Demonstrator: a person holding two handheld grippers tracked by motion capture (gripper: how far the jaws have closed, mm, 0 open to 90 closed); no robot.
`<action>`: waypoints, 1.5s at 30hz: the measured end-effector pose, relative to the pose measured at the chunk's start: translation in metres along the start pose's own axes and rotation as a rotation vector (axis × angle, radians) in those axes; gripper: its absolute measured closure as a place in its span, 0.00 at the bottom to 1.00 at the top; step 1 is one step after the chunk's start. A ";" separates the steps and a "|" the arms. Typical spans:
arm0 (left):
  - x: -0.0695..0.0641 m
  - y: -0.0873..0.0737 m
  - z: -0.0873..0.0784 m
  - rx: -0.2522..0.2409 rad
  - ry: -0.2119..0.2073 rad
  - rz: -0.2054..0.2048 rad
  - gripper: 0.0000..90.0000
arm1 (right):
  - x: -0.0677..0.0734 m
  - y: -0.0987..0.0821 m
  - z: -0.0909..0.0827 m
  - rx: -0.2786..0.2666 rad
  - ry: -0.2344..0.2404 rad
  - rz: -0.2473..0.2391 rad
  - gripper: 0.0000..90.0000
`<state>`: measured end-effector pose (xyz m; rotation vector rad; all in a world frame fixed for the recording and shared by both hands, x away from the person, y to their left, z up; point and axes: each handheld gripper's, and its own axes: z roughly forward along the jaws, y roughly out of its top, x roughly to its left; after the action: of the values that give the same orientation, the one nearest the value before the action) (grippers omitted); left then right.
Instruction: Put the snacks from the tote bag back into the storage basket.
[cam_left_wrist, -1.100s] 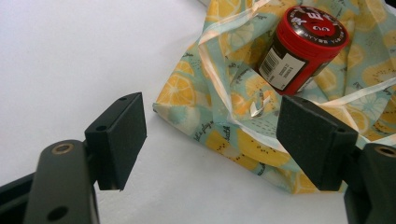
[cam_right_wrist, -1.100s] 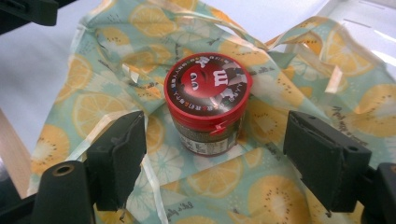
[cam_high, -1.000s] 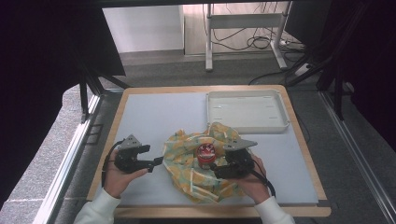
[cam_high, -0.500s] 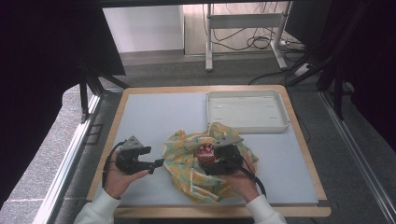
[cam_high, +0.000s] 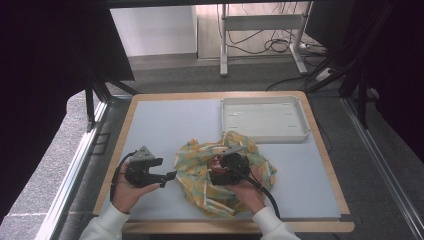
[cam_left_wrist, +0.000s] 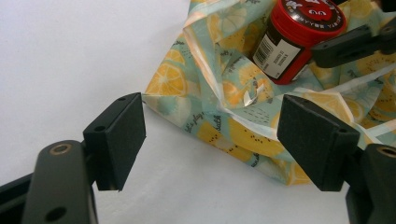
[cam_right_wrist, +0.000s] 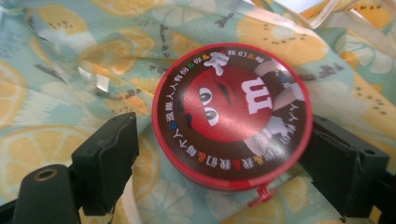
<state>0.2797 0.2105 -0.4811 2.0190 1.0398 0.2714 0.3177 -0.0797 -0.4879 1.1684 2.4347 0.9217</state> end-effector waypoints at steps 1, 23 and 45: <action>0.000 0.000 0.000 0.000 -0.002 0.000 0.26 | 0.001 0.000 0.002 0.004 -0.008 -0.002 0.17; 0.002 -0.001 -0.001 -0.004 -0.006 -0.005 0.27 | 0.005 0.002 -0.002 0.014 -0.008 -0.025 0.29; 0.003 -0.001 -0.002 -0.006 -0.005 -0.009 0.27 | -0.004 0.006 -0.036 -0.059 0.064 -0.053 0.29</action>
<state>0.2798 0.2143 -0.4811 2.0080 1.0431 0.2644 0.3056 -0.0952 -0.4563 1.0649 2.4578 1.0227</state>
